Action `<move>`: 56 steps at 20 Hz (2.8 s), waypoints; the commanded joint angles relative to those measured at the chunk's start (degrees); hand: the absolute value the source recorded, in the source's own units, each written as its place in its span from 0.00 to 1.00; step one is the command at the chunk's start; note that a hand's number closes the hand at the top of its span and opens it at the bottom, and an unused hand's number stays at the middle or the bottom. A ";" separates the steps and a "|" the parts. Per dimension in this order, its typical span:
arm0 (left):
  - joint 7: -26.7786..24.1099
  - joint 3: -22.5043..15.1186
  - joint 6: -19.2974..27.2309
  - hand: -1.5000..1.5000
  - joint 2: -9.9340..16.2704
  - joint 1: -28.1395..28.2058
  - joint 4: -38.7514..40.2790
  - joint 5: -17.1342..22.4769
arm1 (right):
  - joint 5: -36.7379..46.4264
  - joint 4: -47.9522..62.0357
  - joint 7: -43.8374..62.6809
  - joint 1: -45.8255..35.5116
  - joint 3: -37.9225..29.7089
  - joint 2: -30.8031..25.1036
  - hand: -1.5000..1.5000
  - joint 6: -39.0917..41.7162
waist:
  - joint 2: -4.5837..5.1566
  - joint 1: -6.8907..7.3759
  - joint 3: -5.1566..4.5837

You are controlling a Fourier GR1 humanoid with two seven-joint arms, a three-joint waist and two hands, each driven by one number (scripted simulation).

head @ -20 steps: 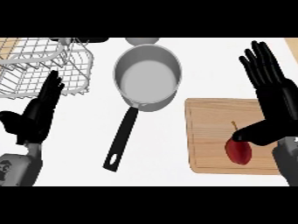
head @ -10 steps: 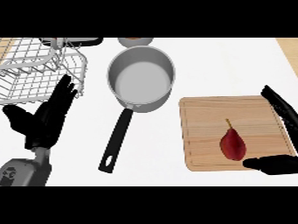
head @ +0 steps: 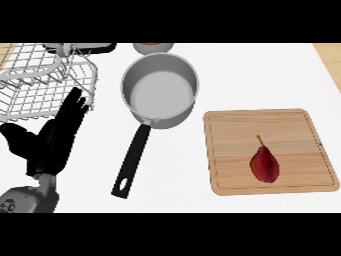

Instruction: Pick the pear from the cutting board and place it in the pot

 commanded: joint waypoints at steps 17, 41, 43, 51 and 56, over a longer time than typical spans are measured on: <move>4.44 3.79 -3.17 0.50 -0.40 -2.51 -0.72 -1.20 | 4.68 -5.42 37.60 -12.68 8.08 -0.15 0.00 18.45 | 0.35 1.29 0.07; 5.71 5.73 -5.88 0.50 -6.44 0.49 -4.15 -6.93 | 25.05 -4.78 42.10 -11.22 6.52 21.19 0.00 24.75 | 0.28 0.85 0.08; 8.33 5.33 -5.07 0.50 -6.88 -0.82 -5.67 -7.34 | 29.13 -3.70 46.05 -12.92 10.91 24.91 0.00 23.47 | 0.29 0.98 0.09; 8.02 5.03 -6.20 0.50 -7.74 3.61 -8.56 -8.44 | 39.46 5.16 44.90 -14.89 14.15 29.86 0.00 20.51 | 0.29 1.27 0.10; 7.68 6.21 -7.16 0.50 -8.75 -0.36 -4.82 -9.45 | 41.51 8.92 35.09 -12.89 9.99 26.47 0.00 21.27 | 0.31 0.89 0.10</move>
